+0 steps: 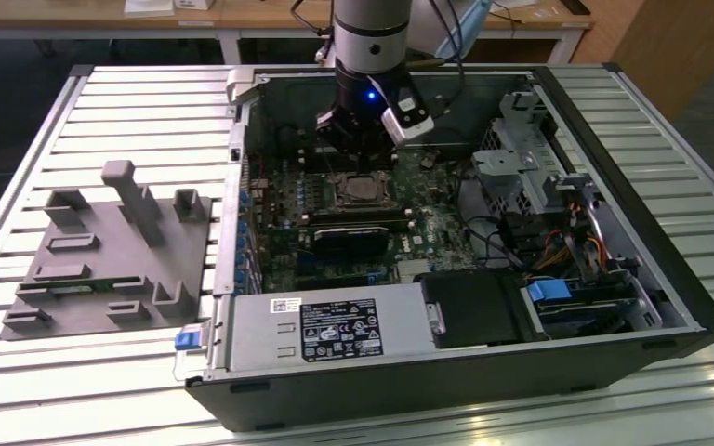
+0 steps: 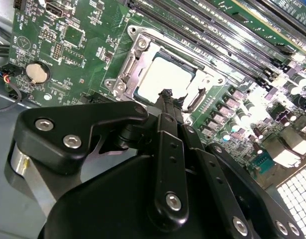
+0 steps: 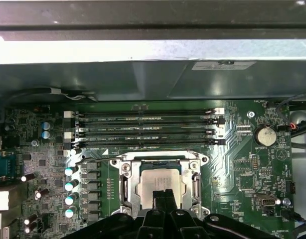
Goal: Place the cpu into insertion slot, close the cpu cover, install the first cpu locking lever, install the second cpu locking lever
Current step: 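Install the first cpu locking lever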
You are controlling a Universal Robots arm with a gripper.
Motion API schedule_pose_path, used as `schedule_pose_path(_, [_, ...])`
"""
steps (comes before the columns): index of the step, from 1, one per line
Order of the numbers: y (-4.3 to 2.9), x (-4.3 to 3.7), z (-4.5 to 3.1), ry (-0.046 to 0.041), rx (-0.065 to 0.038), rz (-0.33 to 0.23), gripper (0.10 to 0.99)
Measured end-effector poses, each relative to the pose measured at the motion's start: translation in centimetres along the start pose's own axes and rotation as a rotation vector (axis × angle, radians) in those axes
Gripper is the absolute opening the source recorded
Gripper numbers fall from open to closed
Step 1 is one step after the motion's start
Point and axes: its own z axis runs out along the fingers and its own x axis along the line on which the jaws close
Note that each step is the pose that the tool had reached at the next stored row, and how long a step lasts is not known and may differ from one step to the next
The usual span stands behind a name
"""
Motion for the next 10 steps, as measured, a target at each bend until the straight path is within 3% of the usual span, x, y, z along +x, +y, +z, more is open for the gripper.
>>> schedule_pose_path(10, [-0.07, 1.53, -0.06, 0.0, 0.0, 0.0, 0.106])
